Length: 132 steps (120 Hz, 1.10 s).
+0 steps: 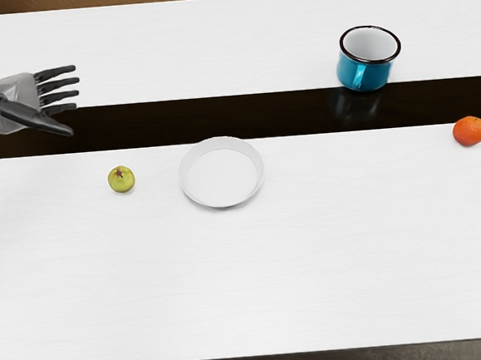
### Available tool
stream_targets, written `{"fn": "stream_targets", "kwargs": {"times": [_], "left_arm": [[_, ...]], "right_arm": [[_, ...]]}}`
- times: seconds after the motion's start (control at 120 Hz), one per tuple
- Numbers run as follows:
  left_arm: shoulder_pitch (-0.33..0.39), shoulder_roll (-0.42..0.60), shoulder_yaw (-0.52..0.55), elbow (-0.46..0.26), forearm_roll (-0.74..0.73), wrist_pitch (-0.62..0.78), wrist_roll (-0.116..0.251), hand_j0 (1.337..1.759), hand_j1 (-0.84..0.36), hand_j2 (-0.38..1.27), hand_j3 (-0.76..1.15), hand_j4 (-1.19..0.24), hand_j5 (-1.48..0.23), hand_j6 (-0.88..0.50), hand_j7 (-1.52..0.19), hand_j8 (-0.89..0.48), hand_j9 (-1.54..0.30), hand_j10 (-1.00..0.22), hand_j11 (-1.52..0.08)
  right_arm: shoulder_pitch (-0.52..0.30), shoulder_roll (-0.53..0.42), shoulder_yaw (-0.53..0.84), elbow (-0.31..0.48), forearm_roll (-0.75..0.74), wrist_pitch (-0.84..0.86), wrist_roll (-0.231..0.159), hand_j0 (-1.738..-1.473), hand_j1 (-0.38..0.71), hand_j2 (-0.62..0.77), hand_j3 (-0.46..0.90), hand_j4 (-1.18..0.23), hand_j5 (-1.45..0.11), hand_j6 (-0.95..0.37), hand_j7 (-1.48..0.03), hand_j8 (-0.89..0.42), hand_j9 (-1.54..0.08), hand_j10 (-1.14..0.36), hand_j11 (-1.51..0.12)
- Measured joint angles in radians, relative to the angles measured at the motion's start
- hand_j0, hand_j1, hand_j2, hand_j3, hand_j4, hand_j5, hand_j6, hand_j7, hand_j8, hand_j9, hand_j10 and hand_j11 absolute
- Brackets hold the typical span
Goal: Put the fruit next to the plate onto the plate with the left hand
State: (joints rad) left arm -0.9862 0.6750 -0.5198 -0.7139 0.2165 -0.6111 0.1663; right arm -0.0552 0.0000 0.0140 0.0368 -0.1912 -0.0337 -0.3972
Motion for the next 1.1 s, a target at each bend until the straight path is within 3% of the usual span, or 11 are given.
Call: {"fn": "stream_targets", "kwargs": {"times": [0.158, 0.2, 0.225, 0.317, 0.408, 0.567, 0.875, 1.1], "left_arm": [[-0.003, -0.002, 0.001, -0.004, 0.013, 0.0, -0.002, 1.658, 0.33, 0.0, 0.0, -0.02, -0.02, -0.02, -0.02, -0.02, -0.02, -0.02, -0.02], [-0.017, -0.011, 0.001, -0.005, 0.038, 0.0, -0.017, 1.658, 0.33, 0.01, 0.0, -0.02, -0.02, -0.02, -0.02, -0.02, -0.02, -0.02, -0.02], [-0.023, -0.012, 0.001, -0.005, 0.065, 0.0, -0.048, 1.658, 0.33, 0.0, 0.0, -0.02, -0.03, -0.02, -0.03, -0.02, -0.03, -0.02, -0.03], [-0.036, -0.025, 0.0, -0.005, 0.209, 0.0, -0.221, 1.658, 0.33, 0.01, 0.0, -0.02, -0.03, -0.02, -0.03, -0.02, -0.03, -0.02, -0.03], [-0.035, -0.032, 0.0, -0.006, 0.287, 0.0, -0.32, 1.658, 0.32, 0.01, 0.0, -0.02, -0.03, -0.02, -0.03, -0.02, -0.03, -0.02, -0.03], [-0.023, -0.053, 0.001, -0.006, 0.367, 0.0, -0.4, 1.658, 0.32, 0.01, 0.0, -0.02, -0.03, -0.02, -0.03, -0.02, -0.03, -0.02, -0.03], [0.001, -0.054, 0.021, -0.006, 0.501, 0.001, -0.626, 1.658, 0.32, 0.01, 0.0, -0.02, -0.03, -0.02, -0.03, -0.02, -0.03, -0.02, -0.03], [0.043, -0.054, 0.058, -0.006, 0.522, 0.001, -0.732, 1.658, 0.33, 0.01, 0.0, -0.02, -0.03, -0.02, -0.03, -0.02, -0.03, -0.02, -0.03]], "right_arm": [[0.0, 0.0, 0.0, 0.0, 0.0, -0.003, 0.001, -1.658, -0.35, 0.0, 0.0, 0.0, 0.0, 0.0, 0.0, 0.0, 0.0, 0.0, 0.0], [0.0, 0.0, 0.001, 0.0, 0.001, -0.004, 0.001, -1.658, -0.35, 0.0, 0.0, 0.0, 0.0, 0.0, 0.0, 0.0, 0.0, 0.0, 0.0], [0.0, 0.0, 0.001, 0.0, 0.001, -0.005, 0.001, -1.658, -0.35, 0.0, 0.0, 0.0, 0.0, 0.0, 0.0, 0.0, 0.0, 0.0, 0.0], [0.0, 0.0, 0.003, 0.0, 0.001, -0.006, 0.001, -1.658, -0.35, 0.0, 0.0, 0.0, 0.0, 0.0, 0.0, 0.0, 0.0, 0.0, 0.0], [0.0, 0.0, 0.006, 0.0, 0.001, -0.007, 0.001, -1.658, -0.35, 0.0, 0.0, 0.0, 0.0, 0.0, 0.0, 0.0, 0.0, 0.0, 0.0], [-0.002, 0.0, 0.008, 0.0, 0.002, -0.008, 0.001, -1.658, -0.35, 0.0, 0.0, 0.0, 0.0, 0.0, 0.0, 0.0, 0.0, 0.0, 0.0], [-0.006, 0.0, 0.007, 0.0, 0.002, -0.004, 0.001, -1.658, -0.35, 0.0, 0.0, 0.0, 0.0, 0.0, 0.0, 0.0, 0.0, 0.0, 0.0], [-0.005, 0.0, 0.004, 0.0, 0.001, 0.001, 0.0, -1.658, -0.35, 0.0, 0.0, 0.0, 0.0, 0.0, 0.0, 0.0, 0.0, 0.0, 0.0]]}}
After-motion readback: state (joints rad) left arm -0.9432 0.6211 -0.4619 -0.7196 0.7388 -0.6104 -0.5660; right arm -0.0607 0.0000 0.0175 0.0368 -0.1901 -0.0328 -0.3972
